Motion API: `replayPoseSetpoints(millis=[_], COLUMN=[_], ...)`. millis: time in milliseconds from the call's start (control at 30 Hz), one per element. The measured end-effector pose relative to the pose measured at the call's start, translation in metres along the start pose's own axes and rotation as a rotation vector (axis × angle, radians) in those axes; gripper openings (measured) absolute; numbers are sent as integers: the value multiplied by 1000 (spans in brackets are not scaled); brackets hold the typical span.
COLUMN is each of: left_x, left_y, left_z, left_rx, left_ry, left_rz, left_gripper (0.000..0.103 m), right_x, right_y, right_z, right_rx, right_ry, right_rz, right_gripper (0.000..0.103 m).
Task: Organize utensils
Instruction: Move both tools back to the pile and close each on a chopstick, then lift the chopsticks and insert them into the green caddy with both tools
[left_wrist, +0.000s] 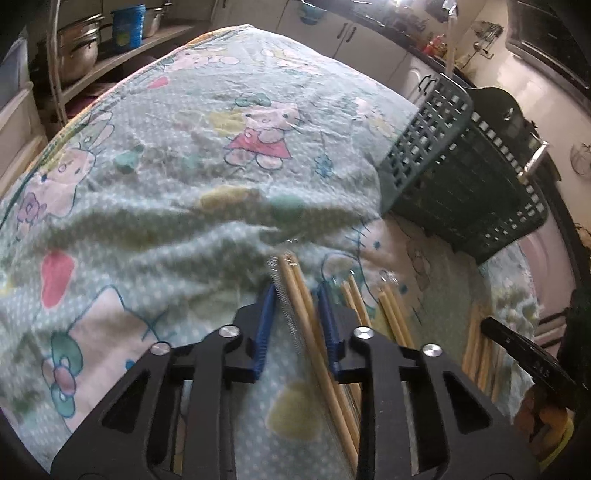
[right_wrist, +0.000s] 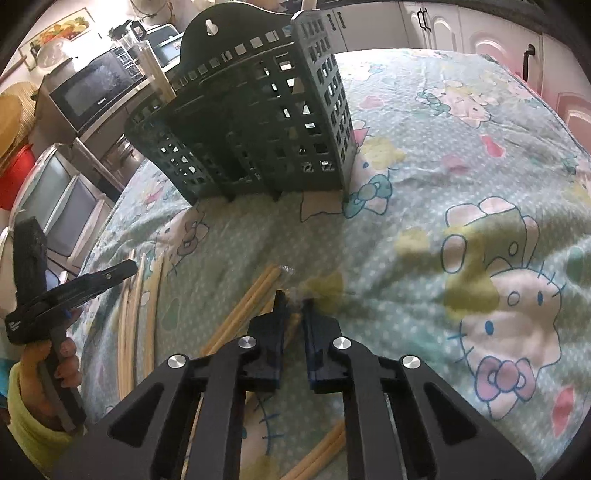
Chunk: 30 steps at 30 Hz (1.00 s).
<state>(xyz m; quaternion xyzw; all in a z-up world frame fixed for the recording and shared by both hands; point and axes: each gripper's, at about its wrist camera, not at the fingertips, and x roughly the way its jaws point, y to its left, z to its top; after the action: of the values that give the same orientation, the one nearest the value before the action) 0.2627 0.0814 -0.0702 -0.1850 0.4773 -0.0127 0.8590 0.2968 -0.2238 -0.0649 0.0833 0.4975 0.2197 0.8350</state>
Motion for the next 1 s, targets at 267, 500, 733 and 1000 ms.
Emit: replayPoseSetpoints(millis=[267,500,733,1000], left_x=[-6,-44,-85,-121], left_y=[-4,-31,-56,-77], left_z=[6,18,30,39], left_rx=[9,90,157,206], left_ry=[-29,-151,-267,-348], left_rz=[-74,-122,-160,-205], left_gripper=[1,1,1,1], right_x=[-27,-61,-89,-122], right_y=[11,26,44,62], right_z=[4,10,14,22], right_rx=[-56,-127,-172,-205], right_ry=[-79,-174,-256,-347], right_rz=[5,-9,-22,-17], right_gripper=[8,8,7,6])
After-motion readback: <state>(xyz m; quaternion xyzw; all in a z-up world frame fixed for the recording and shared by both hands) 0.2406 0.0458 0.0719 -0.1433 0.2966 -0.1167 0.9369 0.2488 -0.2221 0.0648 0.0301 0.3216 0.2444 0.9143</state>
